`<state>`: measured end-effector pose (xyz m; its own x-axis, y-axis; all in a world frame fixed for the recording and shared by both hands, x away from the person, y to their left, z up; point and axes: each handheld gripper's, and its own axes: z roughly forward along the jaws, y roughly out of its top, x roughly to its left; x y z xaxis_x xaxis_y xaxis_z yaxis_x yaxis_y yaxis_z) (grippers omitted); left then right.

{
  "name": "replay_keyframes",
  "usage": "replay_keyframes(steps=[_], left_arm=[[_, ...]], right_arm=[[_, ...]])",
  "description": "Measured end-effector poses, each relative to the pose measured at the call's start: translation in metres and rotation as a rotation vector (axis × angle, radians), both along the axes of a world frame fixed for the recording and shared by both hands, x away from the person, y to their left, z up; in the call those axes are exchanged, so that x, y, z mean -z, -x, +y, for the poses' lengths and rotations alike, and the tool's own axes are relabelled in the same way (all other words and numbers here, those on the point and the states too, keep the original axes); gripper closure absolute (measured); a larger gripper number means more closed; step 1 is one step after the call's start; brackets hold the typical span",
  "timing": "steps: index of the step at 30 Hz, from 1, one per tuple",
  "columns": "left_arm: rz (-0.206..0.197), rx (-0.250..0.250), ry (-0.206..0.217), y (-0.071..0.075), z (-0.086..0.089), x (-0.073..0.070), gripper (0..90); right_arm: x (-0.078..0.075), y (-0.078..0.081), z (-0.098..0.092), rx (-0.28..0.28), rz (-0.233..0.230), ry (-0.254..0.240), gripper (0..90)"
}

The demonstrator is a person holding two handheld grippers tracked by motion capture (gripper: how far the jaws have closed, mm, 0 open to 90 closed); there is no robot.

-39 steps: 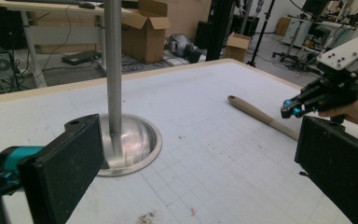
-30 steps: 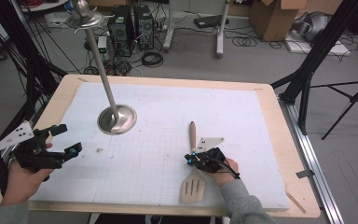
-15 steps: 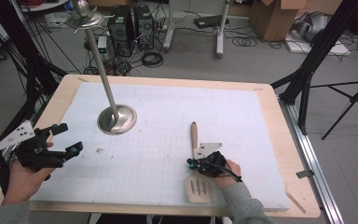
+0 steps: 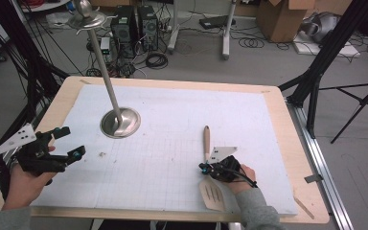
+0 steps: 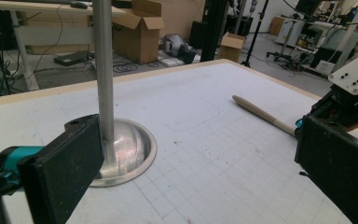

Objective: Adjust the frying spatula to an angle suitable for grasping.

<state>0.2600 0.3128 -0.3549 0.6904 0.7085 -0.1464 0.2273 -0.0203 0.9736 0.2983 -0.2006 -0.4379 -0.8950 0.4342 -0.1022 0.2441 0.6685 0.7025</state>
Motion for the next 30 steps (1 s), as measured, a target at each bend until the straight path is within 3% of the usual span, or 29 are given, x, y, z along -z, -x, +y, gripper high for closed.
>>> replay_keyframes(steps=[19, 24, 26, 30], left_arm=[[-0.002, -0.002, 0.002, 0.002, 0.002, -0.001, 1.8], [-0.002, -0.006, 0.006, 0.002, 0.001, -0.001, 1.7], [-0.003, -0.005, -0.001, 0.002, 0.001, -0.002, 1.8], [-0.006, -0.008, 0.002, 0.003, 0.002, -0.002, 1.8]], right_arm=[[0.0, 0.0, -0.04, 0.052, 0.031, -0.029, 90.0], [0.001, -0.001, -0.037, 0.077, 0.053, -0.035, 90.0], [0.0, -0.003, -0.037, 0.109, 0.047, -0.064, 90.0], [-0.007, -0.009, -0.047, 0.196, 0.016, -0.171, 90.0]])
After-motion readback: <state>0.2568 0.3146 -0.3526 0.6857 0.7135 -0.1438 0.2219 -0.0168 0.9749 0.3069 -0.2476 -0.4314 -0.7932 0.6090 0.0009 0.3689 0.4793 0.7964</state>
